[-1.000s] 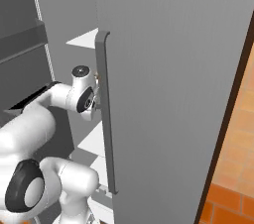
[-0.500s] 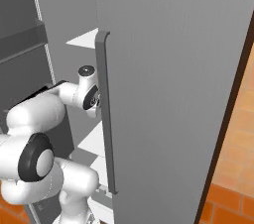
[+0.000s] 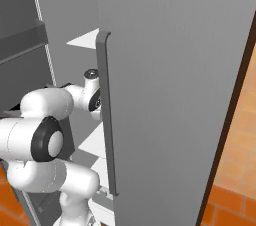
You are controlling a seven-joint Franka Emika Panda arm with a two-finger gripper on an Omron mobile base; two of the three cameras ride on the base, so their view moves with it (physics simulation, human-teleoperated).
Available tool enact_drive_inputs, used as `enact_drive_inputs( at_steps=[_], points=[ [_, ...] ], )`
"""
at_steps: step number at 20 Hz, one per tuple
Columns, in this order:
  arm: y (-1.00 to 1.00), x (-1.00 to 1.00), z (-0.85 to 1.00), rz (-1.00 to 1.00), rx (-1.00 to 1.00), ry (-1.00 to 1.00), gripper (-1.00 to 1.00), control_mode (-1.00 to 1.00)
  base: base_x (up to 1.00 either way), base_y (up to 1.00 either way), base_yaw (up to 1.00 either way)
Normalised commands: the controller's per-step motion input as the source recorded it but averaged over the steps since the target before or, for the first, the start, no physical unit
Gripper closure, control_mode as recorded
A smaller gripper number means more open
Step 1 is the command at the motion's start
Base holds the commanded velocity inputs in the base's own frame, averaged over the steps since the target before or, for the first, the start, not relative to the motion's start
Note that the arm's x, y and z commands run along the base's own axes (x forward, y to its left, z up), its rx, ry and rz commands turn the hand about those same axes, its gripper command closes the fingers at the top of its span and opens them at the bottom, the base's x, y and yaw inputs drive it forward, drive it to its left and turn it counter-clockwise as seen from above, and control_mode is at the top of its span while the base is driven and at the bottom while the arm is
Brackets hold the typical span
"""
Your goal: Take the meat container that has the steak and place it on the second highest rack of the freezer. Then take the vegetable container that has the lemon and bell pepper and place it on the highest rack of the freezer.
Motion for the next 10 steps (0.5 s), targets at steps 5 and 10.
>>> enact_drive_inputs(
  at_steps=[5,10],
  points=[
    [-0.01,0.47,-0.02,0.00,0.00,0.00,1.00,-1.00,0.00,0.00,0.00],
    [0.00,0.39,-0.12,0.00,0.00,0.00,1.00,-1.00,0.00,0.00,0.00]
  ],
)
